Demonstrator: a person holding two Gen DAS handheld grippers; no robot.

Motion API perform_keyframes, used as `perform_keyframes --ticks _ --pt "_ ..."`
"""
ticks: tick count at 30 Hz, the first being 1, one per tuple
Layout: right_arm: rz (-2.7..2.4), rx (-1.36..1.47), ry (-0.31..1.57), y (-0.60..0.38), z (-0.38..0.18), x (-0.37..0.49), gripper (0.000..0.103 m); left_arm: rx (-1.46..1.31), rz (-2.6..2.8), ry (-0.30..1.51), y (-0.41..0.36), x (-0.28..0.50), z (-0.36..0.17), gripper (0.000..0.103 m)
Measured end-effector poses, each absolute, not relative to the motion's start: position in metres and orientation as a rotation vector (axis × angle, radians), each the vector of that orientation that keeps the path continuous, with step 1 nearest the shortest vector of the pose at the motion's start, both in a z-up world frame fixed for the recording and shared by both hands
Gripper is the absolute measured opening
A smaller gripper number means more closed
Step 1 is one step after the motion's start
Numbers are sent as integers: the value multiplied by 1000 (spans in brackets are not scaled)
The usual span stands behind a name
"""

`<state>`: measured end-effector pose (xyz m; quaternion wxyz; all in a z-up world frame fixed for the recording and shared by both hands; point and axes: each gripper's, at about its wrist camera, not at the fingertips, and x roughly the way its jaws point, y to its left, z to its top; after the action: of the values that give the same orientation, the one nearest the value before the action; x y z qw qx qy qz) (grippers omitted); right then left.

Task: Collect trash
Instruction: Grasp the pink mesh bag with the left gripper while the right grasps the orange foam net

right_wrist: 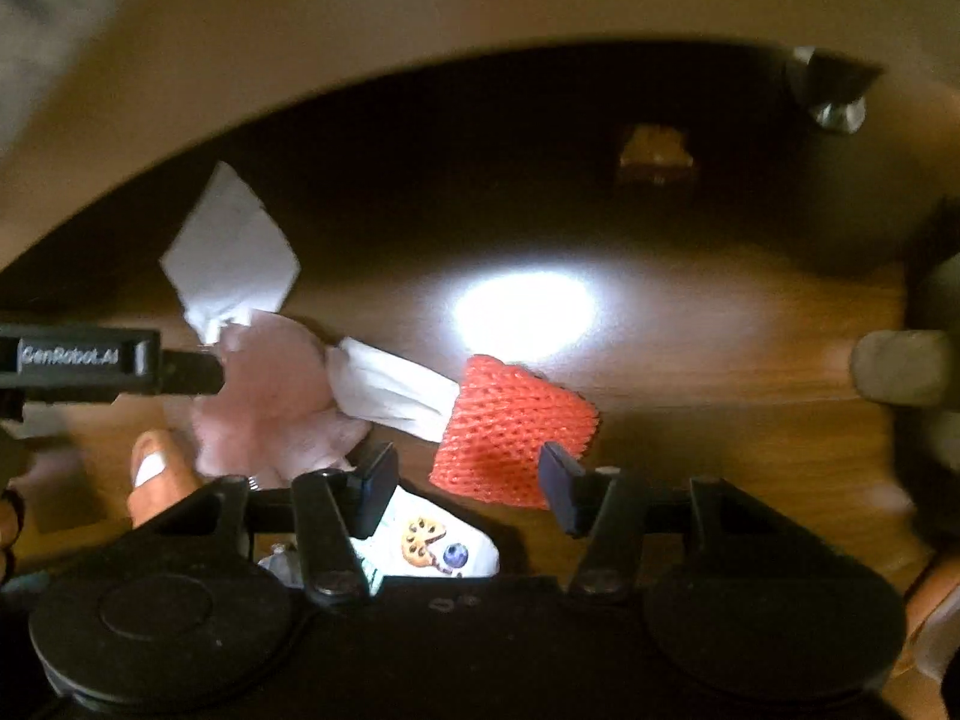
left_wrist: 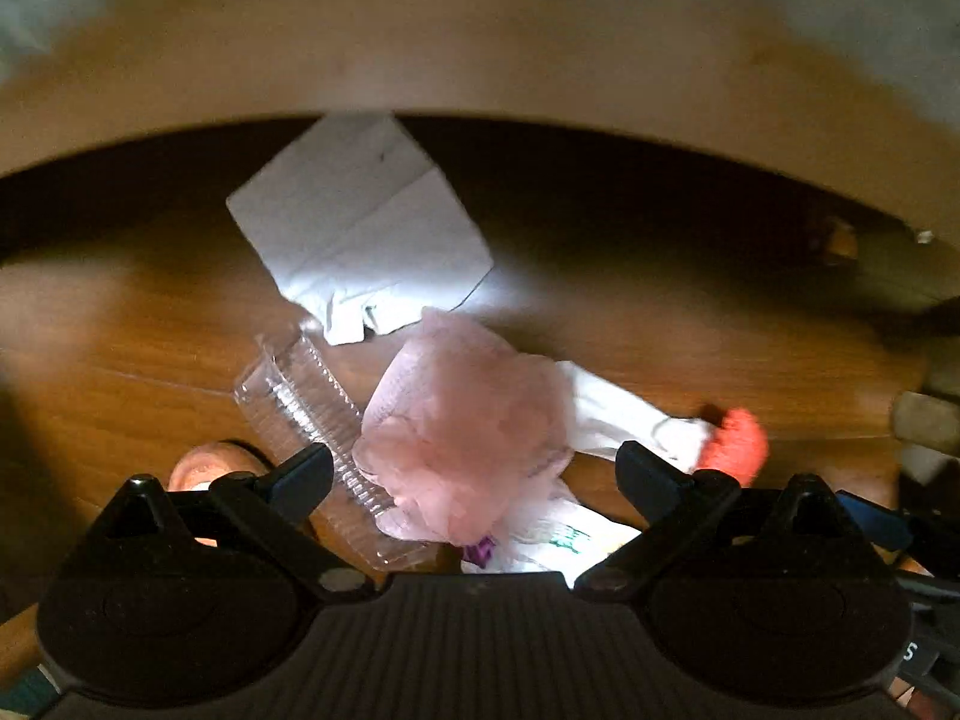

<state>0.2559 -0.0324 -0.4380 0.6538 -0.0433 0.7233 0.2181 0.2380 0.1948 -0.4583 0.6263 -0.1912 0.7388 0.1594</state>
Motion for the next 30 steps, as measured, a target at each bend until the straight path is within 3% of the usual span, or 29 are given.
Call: perform_keyframes --ticks 13,17,18,20,21,24,30 --pt "440 -166 1721 -9 -498 263 49 -481 377 1798 202 241 -528 98" --pt "431 -177 1724 -10 -503 263 46 -486 352 1801 199 244 -534 80" --pt "429 -183 1729 -11 -504 264 40 -491 346 1800 198 244 -535 71" --pt "426 -188 1738 -12 -508 264 16 -500 338 1801 198 244 -534 58" --pt "424 -188 1741 -13 -508 264 13 -506 333 1803 198 244 -534 50" --pt "431 -193 1731 -15 -503 262 5 -524 327 1805 200 242 -531 38" --pt "430 -194 1679 -34 -475 261 3 -524 310 1793 197 243 -515 22"
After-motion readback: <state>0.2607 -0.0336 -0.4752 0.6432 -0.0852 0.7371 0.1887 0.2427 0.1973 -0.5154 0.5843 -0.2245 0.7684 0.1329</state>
